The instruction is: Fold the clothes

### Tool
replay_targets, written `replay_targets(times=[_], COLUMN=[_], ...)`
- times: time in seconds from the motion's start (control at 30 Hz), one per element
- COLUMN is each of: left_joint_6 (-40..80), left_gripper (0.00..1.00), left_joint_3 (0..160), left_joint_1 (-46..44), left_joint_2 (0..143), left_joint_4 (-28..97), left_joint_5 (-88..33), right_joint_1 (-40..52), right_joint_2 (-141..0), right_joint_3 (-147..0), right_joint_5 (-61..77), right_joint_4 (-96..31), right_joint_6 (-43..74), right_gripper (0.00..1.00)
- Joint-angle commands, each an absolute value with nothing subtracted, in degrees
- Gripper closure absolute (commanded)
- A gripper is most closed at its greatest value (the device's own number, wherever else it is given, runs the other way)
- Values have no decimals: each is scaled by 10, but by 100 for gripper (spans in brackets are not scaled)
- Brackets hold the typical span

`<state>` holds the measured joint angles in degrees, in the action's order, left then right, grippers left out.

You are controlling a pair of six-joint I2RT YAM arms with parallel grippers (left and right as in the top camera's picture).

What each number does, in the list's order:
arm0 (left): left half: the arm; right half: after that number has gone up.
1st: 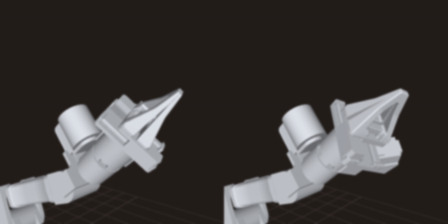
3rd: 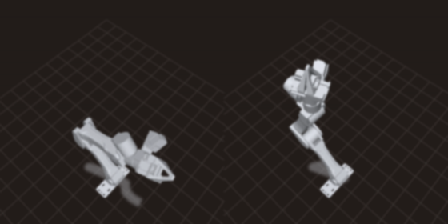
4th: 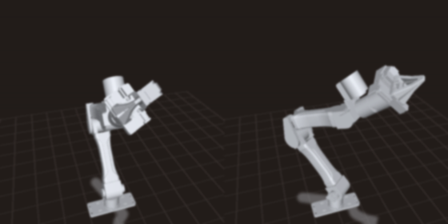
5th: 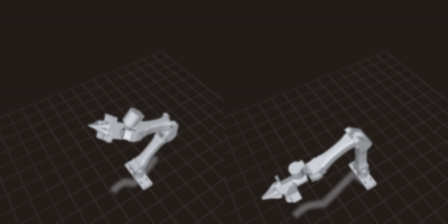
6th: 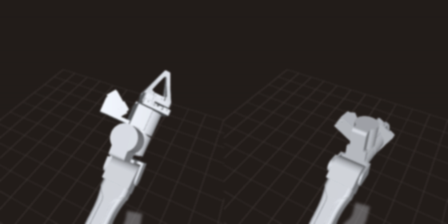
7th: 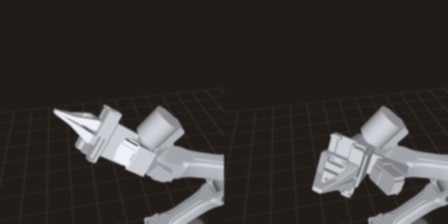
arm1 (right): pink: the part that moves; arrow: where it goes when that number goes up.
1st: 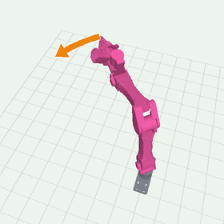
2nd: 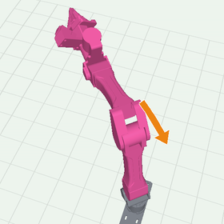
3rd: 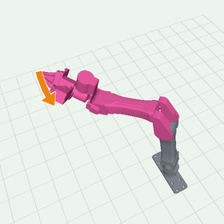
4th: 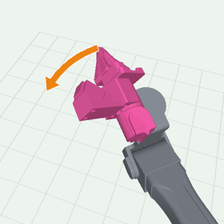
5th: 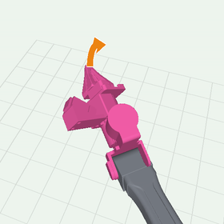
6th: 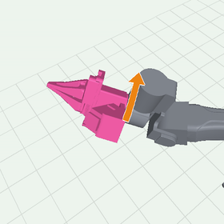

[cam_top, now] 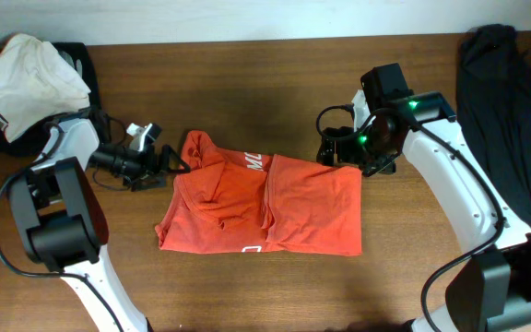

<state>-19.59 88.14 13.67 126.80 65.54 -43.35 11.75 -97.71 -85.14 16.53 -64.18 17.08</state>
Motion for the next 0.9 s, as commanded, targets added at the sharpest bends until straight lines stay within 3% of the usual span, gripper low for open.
replay_targets(times=[0.0,0.07,0.17,0.23,0.3,0.43,0.5,0.6,0.87], left_joint_6=[-210,-209,-209,-147,-81,-67,-67,-67,-67], left_gripper=[1,3,50,99,100,100,100,100,100], left_joint_3=[854,835,834,841,899,1047,1103,1104,1104], left_joint_1=[107,67,37,44,61,55,12,-50,-229], left_joint_2=[1315,1315,1315,1315,1314,1288,1257,1245,1245], left_joint_4=[651,651,651,651,700,805,847,861,857], left_joint_5=[-409,-407,-407,-370,-278,-267,-267,-283,-330], right_joint_1=[116,116,116,116,116,140,178,230,235], right_joint_2=[-980,-980,-980,-980,-980,-980,-988,-1041,-1101], right_joint_3=[-848,-848,-848,-838,-794,-654,-580,-568,-569], right_joint_5=[158,158,158,159,159,200,204,203,210], right_joint_4=[-636,-637,-639,-639,-624,-484,-382,-332,-308], right_joint_6=[165,165,165,165,165,177,231,267,295], right_gripper=[1,1,1,1,1,0,13,36,36])
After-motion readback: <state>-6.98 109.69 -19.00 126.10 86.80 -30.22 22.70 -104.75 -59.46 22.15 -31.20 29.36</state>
